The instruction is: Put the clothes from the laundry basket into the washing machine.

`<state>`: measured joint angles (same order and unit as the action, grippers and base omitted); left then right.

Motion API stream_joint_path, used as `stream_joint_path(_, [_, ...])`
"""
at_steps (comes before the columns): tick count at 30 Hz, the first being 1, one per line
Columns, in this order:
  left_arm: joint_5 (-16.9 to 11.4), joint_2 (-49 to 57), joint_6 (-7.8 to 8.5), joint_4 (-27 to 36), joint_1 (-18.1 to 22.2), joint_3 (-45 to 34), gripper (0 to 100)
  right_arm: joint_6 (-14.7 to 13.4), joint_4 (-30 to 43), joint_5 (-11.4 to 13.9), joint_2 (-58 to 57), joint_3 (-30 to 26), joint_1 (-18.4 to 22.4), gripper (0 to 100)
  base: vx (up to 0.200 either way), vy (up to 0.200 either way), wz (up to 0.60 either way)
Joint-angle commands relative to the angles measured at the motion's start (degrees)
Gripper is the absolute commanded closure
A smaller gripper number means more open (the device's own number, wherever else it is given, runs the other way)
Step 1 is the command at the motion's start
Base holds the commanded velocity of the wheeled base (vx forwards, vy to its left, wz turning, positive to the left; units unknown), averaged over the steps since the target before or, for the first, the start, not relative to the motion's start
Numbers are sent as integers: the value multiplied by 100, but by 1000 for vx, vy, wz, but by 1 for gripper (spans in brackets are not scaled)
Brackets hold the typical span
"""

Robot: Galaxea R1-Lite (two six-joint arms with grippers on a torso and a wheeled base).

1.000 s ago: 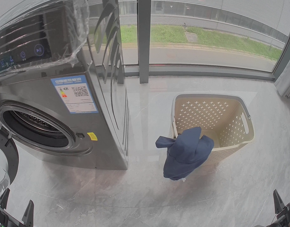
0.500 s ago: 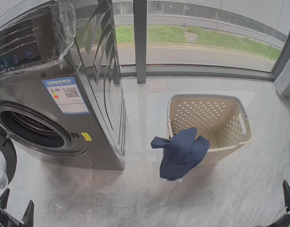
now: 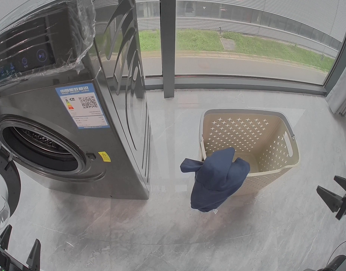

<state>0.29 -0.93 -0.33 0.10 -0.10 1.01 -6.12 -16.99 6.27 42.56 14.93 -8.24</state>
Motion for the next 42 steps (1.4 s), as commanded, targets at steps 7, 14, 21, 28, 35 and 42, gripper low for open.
stream_joint_path(7, [-12,57,-2,-1,1,-92,0,-1392,-1517,-838,4788,1337,-2024,0,0,0,0])
stream_joint_path(14, [-12,66,-2,-1,1,-92,0,-1436,-2062,-881,6063,1706,-2208,0,0,0,0])
stream_joint_path(21, [15,66,-37,-1,1,-92,0,-1524,-2264,-1207,6678,1926,-2331,0,0,0,0])
stream_joint_path(28, [-3,66,-46,-1,1,-92,0,-1541,-2264,-1242,7188,2330,-2358,0,0,0,0])
stream_joint_path(35, [32,66,-73,-1,1,-92,0,-1682,-2229,-1506,7522,2778,-2340,0,0,0,0])
stream_joint_path(42, [41,66,-55,-1,1,-92,0,-1796,-2203,-1690,7891,3244,-2287,0,0,0,0])
